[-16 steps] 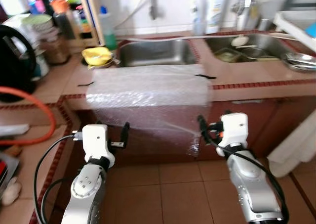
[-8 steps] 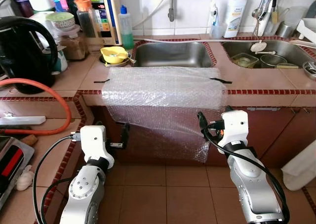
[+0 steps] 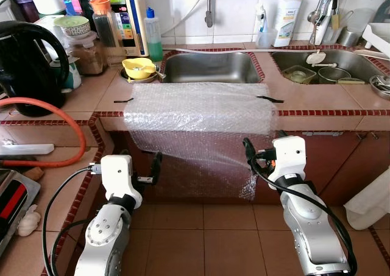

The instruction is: Kitchen organization

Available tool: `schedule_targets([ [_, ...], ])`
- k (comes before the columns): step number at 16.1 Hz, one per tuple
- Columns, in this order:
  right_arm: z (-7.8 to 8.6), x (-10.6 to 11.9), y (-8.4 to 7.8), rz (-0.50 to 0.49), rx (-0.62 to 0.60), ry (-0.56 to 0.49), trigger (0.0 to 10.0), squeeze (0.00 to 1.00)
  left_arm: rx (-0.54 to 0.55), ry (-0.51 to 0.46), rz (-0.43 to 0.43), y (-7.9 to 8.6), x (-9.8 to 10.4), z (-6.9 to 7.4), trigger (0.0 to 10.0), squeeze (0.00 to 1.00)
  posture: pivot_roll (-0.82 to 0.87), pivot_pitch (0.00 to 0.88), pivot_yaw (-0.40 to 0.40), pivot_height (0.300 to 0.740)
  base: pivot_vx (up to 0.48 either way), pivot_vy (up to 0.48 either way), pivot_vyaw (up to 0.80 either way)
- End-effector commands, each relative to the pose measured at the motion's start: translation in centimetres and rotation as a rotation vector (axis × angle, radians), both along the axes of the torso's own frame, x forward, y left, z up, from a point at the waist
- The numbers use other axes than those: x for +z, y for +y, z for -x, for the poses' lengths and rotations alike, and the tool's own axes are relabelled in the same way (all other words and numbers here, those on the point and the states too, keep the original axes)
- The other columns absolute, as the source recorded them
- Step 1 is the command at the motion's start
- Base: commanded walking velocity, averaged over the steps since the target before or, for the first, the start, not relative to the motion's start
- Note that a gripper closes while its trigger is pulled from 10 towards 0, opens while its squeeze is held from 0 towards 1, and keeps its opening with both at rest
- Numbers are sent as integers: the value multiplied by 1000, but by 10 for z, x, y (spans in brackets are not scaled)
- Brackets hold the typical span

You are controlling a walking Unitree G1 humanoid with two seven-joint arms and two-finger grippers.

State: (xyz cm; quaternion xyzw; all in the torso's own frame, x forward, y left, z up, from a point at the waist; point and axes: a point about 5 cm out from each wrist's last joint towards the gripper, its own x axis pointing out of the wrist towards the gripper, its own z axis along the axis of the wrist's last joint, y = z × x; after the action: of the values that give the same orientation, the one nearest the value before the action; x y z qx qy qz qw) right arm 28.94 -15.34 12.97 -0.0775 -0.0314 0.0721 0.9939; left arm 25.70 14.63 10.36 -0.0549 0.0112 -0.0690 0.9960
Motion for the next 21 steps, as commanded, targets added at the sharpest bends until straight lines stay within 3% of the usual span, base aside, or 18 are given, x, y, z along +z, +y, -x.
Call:
schedule_targets([
  [1, 0, 6, 1, -1, -4, -24, 10000, 0, 6, -4, -15, 3, 2, 1, 10000, 0, -141, 10, 82, 740, 0, 0, 0],
  [21, -1, 7, 3, 7, 2, -32, 10000, 0, -26, 7, -4, -2, 0, 1, 10000, 0, -145, 7, 82, 740, 261, 0, 0],
])
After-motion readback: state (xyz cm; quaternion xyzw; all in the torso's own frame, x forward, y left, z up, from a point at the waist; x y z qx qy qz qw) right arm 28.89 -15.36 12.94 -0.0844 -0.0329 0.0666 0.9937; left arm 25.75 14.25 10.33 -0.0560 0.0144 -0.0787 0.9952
